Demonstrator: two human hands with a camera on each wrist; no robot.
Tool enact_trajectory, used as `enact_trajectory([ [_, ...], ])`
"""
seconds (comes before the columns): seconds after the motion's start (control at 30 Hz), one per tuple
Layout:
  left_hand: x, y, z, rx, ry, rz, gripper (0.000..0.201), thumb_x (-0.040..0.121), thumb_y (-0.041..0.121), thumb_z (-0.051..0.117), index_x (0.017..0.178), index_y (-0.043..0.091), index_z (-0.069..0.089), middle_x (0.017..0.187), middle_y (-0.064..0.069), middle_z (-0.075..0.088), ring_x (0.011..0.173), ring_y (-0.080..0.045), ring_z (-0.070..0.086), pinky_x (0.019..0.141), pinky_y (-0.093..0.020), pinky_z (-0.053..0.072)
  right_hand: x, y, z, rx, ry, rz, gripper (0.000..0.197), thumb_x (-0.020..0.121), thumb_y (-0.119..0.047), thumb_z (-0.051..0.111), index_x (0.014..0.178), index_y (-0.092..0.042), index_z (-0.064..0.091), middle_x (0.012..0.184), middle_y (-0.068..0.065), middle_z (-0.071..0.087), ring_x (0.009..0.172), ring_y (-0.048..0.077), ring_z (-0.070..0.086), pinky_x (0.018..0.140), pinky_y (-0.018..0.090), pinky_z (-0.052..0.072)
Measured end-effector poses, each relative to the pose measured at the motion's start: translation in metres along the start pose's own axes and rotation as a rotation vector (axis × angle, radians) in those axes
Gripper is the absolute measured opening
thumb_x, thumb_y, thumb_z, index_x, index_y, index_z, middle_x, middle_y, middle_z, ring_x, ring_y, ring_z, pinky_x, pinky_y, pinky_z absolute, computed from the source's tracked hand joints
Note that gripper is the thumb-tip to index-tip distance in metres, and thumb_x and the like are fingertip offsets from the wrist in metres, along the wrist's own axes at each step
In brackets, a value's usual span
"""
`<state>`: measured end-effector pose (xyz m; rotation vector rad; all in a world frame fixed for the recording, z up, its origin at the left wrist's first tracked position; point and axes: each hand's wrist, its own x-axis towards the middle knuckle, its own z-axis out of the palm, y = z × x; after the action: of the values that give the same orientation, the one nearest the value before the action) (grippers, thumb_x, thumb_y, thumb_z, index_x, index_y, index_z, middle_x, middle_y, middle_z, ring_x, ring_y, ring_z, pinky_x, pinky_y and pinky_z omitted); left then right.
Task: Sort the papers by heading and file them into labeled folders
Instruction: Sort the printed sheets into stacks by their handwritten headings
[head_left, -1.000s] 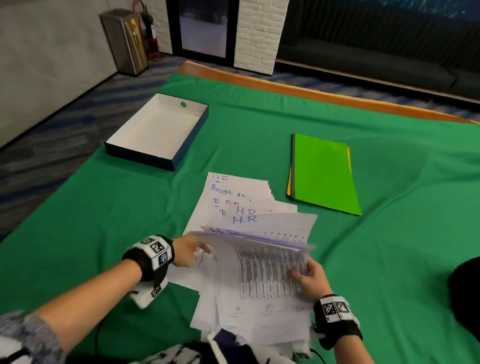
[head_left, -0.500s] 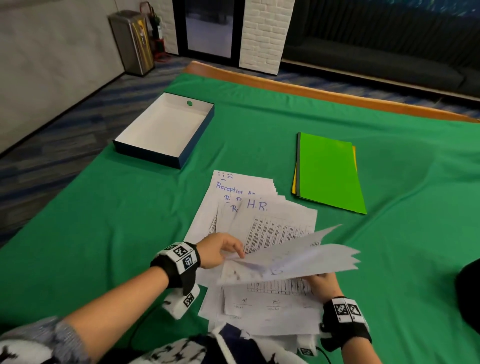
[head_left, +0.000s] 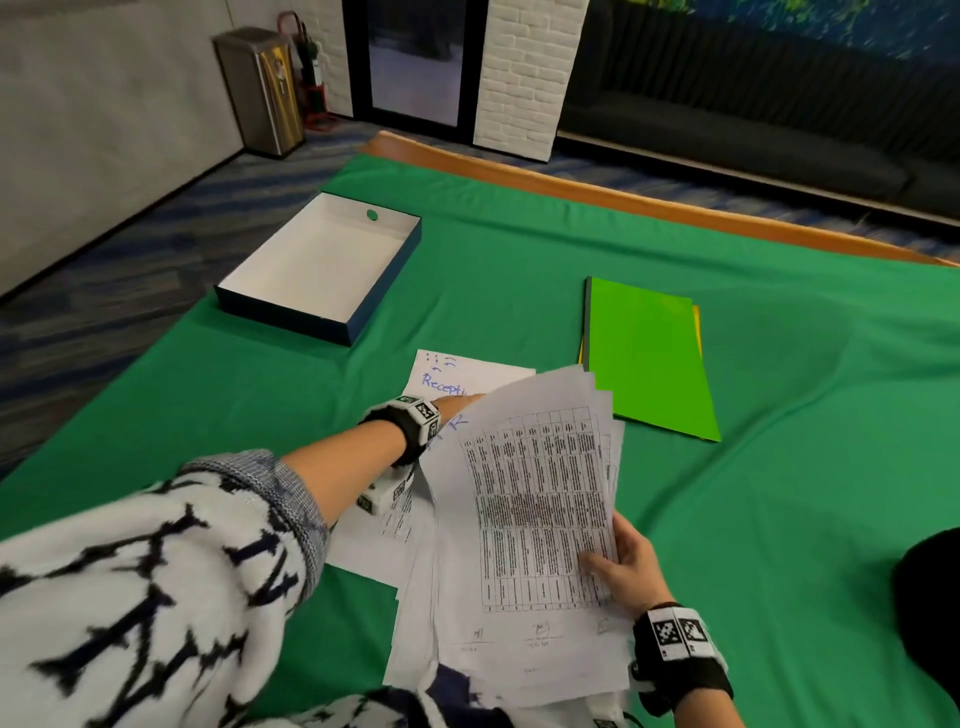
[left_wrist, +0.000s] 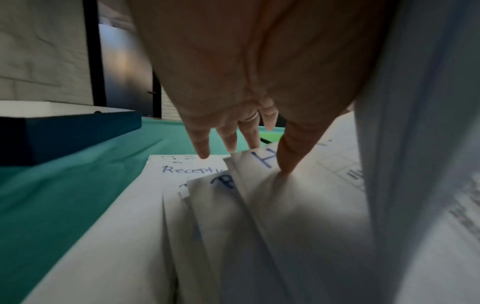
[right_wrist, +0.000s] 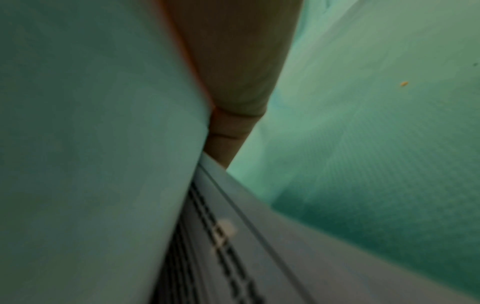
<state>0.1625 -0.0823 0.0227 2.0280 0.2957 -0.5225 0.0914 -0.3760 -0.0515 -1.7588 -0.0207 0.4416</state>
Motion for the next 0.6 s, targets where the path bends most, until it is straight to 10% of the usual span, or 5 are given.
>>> enact_trajectory([
  [0.23, 0.007, -0.003, 0.002, 0.174, -0.058, 0.066, 0.041, 0.102, 0.017, 0.028, 0.14, 0.002, 0.032, 0.15, -0.013, 0.029, 0.138, -0.025, 0.029, 0.108, -0.025, 0.024, 0.0, 0.0, 0.0, 0.011, -0.008, -0.003, 0.055, 0.075, 0.024, 0.055, 0.108, -0.02, 0.059, 0.101, -0.007, 0.073, 0.1, 0.017, 0.067, 0.088, 0.031, 0.053],
  [0.4, -0.022, -0.008, 0.006, 0.148, 0.201, 0.389, 0.015, 0.084, 0.003, 0.061, 0.095, 0.008, 0.071, 0.106, -0.005, 0.068, 0.097, -0.013, 0.061, 0.093, -0.021, 0.047, -0.002, 0.003, -0.001, 0.026, 0.004, 0.022, 0.056, 0.076, 0.025, 0.055, 0.114, -0.017, 0.057, 0.103, -0.006, 0.072, 0.102, 0.019, 0.066, 0.092, 0.035, 0.051],
  [0.5, -0.061, -0.01, 0.016, 0.056, -0.022, 0.42, 0.008, 0.075, 0.019, 0.074, 0.082, 0.016, 0.072, 0.082, 0.001, 0.072, 0.078, -0.006, 0.064, 0.083, -0.025, 0.053, -0.005, -0.006, 0.002, 0.049, 0.012, 0.073, 0.064, 0.075, 0.025, 0.055, 0.124, -0.015, 0.05, 0.116, 0.001, 0.065, 0.104, 0.012, 0.065, 0.1, 0.046, 0.045],
  [0.6, -0.086, -0.017, 0.024, -0.029, -0.294, 0.364, 0.016, 0.071, 0.018, 0.078, 0.084, 0.011, 0.074, 0.088, -0.007, 0.073, 0.087, -0.018, 0.069, 0.089, -0.031, 0.053, -0.004, 0.022, -0.01, 0.212, 0.119, 0.222, 0.039, 0.084, 0.011, 0.058, 0.111, -0.017, 0.054, 0.128, 0.014, 0.052, 0.075, -0.013, 0.063, 0.09, 0.022, 0.051],
])
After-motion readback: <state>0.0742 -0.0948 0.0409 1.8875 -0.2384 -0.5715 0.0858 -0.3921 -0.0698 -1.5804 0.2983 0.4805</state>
